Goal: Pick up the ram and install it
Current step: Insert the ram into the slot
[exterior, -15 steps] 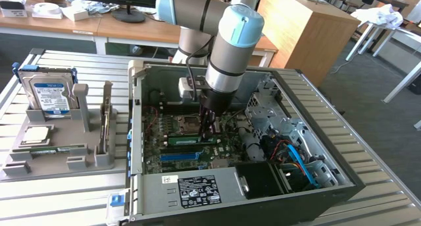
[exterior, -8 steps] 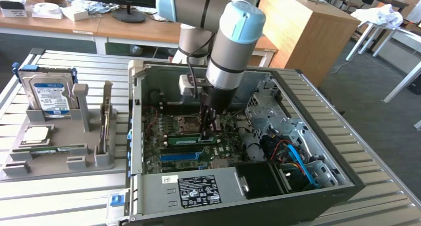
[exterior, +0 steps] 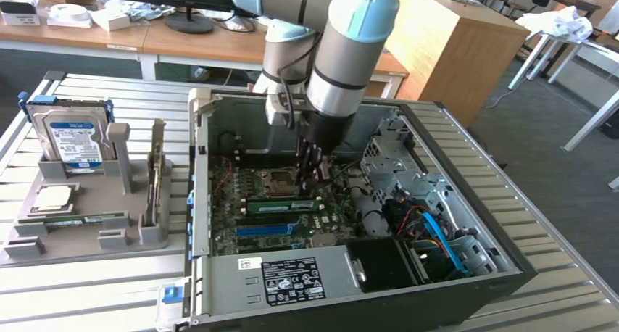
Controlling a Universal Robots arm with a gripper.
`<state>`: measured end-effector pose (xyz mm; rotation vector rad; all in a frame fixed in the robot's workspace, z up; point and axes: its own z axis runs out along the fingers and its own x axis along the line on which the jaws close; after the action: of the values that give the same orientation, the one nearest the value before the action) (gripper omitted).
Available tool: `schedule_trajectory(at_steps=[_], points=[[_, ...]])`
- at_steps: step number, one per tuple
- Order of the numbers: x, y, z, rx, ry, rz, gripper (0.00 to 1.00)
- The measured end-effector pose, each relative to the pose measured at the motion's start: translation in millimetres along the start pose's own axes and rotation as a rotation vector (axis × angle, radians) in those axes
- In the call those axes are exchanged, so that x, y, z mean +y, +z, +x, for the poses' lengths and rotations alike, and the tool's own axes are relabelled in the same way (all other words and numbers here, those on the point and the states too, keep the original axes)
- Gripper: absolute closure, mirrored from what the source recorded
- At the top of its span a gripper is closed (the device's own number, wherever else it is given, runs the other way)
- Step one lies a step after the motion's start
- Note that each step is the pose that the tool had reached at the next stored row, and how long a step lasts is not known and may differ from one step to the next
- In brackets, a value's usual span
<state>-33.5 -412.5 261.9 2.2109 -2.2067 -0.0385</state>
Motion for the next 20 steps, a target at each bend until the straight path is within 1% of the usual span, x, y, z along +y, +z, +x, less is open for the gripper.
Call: schedule_trajectory(at_steps=[1, 2, 12, 20], points=[[0.3, -11.9, 0.0, 0.0, 0.0, 0.0, 0.69], [0.5, -18.5, -0.1, 0.0, 0.0, 0.0, 0.69], [1.3, -46.7, -0.2, 0.0, 0.0, 0.0, 0.69], [1.8, -65.3, -0.3, 0.0, 0.0, -0.0001, 0.69]])
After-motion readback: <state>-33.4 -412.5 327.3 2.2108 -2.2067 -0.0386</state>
